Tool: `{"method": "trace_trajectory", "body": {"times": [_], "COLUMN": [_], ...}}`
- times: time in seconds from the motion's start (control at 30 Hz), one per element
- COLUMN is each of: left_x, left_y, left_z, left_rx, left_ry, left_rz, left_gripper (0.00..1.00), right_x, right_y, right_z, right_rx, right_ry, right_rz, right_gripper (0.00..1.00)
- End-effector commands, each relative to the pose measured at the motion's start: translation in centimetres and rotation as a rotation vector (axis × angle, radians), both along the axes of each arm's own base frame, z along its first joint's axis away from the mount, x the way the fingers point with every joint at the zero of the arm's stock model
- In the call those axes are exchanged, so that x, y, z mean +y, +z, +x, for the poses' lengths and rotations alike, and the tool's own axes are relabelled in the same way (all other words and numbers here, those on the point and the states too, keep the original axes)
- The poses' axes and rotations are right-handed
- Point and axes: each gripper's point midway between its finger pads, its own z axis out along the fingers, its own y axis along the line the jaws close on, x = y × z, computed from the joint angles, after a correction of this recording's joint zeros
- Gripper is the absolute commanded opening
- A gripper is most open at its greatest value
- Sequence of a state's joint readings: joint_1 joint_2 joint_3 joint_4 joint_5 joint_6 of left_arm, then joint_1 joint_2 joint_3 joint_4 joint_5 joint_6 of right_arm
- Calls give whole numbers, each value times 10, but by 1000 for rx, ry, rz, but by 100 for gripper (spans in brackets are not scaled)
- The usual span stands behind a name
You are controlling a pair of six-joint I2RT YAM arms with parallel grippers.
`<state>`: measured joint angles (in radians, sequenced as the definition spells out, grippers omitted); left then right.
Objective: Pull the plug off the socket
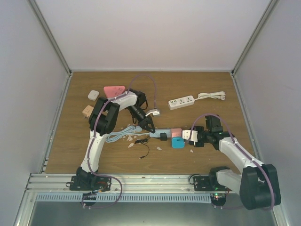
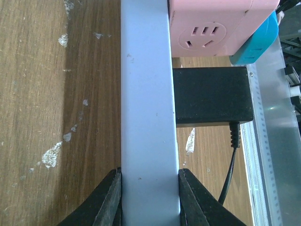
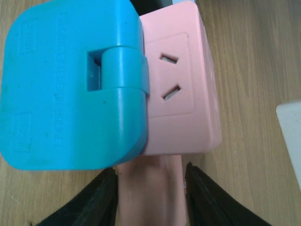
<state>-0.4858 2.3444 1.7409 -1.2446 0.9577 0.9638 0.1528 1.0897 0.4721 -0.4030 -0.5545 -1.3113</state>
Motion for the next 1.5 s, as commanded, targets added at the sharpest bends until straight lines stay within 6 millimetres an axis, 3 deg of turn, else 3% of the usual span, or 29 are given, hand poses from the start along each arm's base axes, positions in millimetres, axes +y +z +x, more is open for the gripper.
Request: {"method": "trace_trajectory", "body": {"times": [0.0,0.17,0.3,0.37,0.47,0.67,0.77,0.93,1.17,1.47], "left_x": [3,5,8,12,22,57,60,46,15,-14], "left_y": [-5,-6,0,14,39,81,95,112,90,67], "left_z": [-1,4,12,23,47,89,85,55,18,4], "left_rx": [27,20,-1,-40,-139,-349,-455,-604,-783,-787], "left_ry": [-12,-3,14,37,90,222,234,169,53,-4], "left_rz": [-17,-17,-16,-31,-59,-82,-104,-189,-182,-183], "left_gripper": [0,7,33,48,63,72,75,76,75,67], "right_x": [1,2,6,8,9,15,18,26,28,25], "right_y": [-4,-2,2,4,4,7,9,14,6,-7], "right_z": [2,1,-2,-4,-5,-1,0,1,2,7], "right_rx": [-13,5,32,47,87,197,255,398,578,639], "right_ry": [-4,-14,-11,-10,-22,-51,-54,-40,-12,-15], "right_rz": [-5,7,34,47,61,96,113,142,133,124], "right_gripper": [35,23,14,11,8,5,5,4,3,4]}}
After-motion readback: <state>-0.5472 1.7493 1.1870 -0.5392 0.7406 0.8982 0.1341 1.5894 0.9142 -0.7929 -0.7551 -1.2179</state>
